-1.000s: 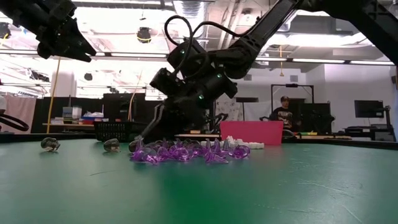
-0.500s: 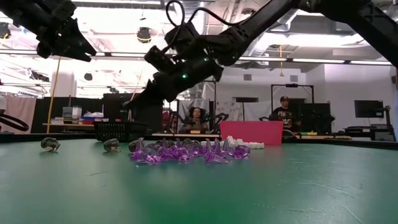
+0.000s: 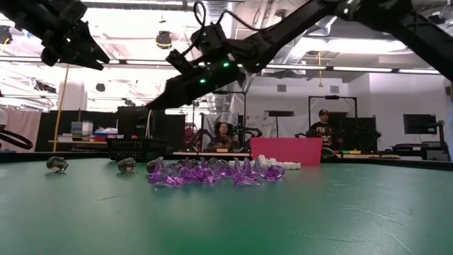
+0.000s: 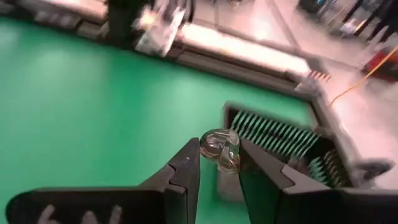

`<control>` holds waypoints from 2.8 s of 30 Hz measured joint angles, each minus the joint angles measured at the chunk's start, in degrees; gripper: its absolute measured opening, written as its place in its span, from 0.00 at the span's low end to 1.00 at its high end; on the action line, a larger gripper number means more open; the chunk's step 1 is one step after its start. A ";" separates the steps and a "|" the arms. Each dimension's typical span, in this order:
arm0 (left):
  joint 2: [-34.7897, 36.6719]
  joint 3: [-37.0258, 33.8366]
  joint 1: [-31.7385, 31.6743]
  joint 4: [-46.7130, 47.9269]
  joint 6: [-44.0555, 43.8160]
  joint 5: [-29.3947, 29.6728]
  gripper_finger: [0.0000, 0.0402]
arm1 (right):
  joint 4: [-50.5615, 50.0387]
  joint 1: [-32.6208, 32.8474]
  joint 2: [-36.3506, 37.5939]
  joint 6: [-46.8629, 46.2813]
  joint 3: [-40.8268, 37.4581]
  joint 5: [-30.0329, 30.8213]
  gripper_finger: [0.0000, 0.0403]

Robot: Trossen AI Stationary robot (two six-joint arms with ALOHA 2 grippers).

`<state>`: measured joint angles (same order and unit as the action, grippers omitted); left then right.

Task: Sort Halloween decoration
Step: Put the brown skull toy into the black bin

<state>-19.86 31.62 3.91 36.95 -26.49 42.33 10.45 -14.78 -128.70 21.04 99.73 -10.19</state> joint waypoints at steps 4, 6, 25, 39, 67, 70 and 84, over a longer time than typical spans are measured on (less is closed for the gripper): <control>0.00 0.00 -0.01 0.00 -0.11 0.15 0.45 | -1.25 -0.87 -3.67 -2.72 4.93 0.32 0.30; -0.02 0.00 -0.01 0.02 -0.06 0.17 0.45 | -2.59 -1.38 -5.51 -4.11 7.88 0.32 0.30; 0.00 0.00 -0.01 0.17 0.28 0.15 0.45 | -17.29 -3.03 -16.01 -6.15 26.79 3.20 0.35; 0.00 0.00 -0.01 0.17 0.28 0.15 0.45 | -19.66 -3.08 -15.22 -5.76 26.79 0.36 0.50; 0.00 0.00 0.01 0.96 0.51 -1.49 0.46 | -42.05 12.33 -9.33 12.88 25.72 -19.74 0.45; 0.00 0.00 0.01 0.98 0.24 -1.49 0.46 | -44.69 13.67 -9.33 14.80 25.72 -19.71 0.45; 0.00 0.00 0.01 1.09 -0.71 -2.03 0.45 | -44.94 14.42 -9.35 15.48 18.44 -16.26 0.45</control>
<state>-19.86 31.62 3.92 38.04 -27.20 40.29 -34.49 -0.35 -138.06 36.52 118.18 -26.44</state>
